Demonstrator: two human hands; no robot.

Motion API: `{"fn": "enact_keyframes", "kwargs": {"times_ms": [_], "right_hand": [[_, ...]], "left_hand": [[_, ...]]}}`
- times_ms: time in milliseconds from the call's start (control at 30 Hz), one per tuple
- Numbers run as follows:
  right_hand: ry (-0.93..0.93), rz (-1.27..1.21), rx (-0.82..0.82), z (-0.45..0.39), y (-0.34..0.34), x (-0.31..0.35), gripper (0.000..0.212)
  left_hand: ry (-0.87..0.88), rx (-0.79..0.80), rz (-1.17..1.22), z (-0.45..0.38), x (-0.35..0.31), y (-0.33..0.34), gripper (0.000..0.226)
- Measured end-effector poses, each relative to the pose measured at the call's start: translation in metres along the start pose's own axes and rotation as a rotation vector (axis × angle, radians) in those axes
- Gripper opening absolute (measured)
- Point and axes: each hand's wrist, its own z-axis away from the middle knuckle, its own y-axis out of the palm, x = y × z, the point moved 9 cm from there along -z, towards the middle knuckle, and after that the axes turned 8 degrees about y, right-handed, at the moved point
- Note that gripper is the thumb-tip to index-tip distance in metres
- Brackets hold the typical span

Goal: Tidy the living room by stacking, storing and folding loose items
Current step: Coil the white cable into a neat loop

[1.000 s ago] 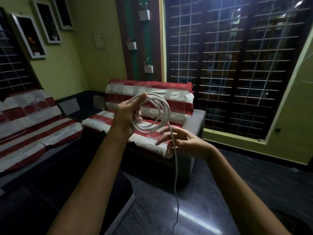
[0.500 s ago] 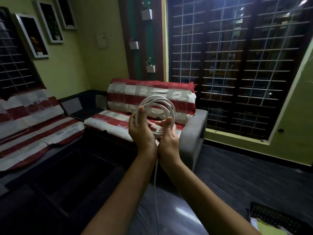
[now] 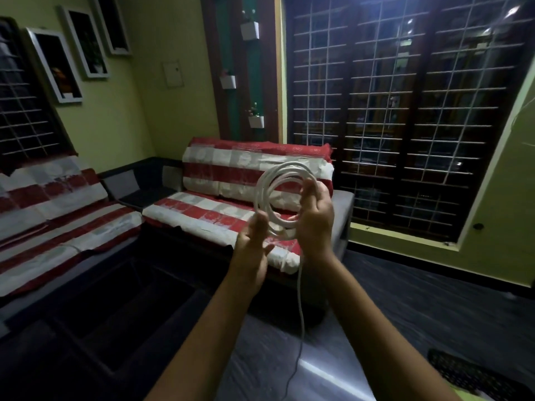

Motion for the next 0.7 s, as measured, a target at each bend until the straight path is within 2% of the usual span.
{"fn": "enact_keyframes", "kwargs": {"times_ms": [100,167,233,300,400,467,533,600,700], "right_hand": [[0.014,0.272,0.33,-0.005,0.023,0.003,0.02],[0.02,0.463,0.455,-0.002,0.035,0.001,0.021],[0.002,0.624,0.567,0.001,0.044,0.002,0.021],[-0.046,0.782,0.658,0.006,0.05,0.004,0.022],[-0.004,0.887,0.693,0.008,0.051,0.005,0.025],[-0.028,0.934,0.711,0.008,0.053,0.008,0.029],[-0.014,0.857,0.728,0.009,0.051,0.01,0.033],[0.071,0.712,0.743,0.007,0.042,0.004,0.046],[0.357,0.533,0.843,0.004,0.02,-0.026,0.059]], "left_hand": [[-0.136,0.121,0.076,-0.02,-0.016,-0.008,0.096],[-0.267,0.251,0.034,-0.03,-0.03,-0.005,0.105],[-0.339,0.405,-0.206,-0.036,-0.035,-0.004,0.105],[-0.376,0.463,-0.473,-0.035,-0.035,-0.001,0.089],[-0.341,0.281,-0.701,-0.039,-0.036,-0.004,0.082],[-0.221,0.163,-0.692,-0.043,-0.037,-0.003,0.074],[-0.083,0.087,-0.66,-0.045,-0.044,-0.002,0.056],[0.019,0.067,-0.66,-0.047,-0.053,0.0,0.047],[0.104,0.002,-0.588,-0.052,-0.069,-0.012,0.052]]}}
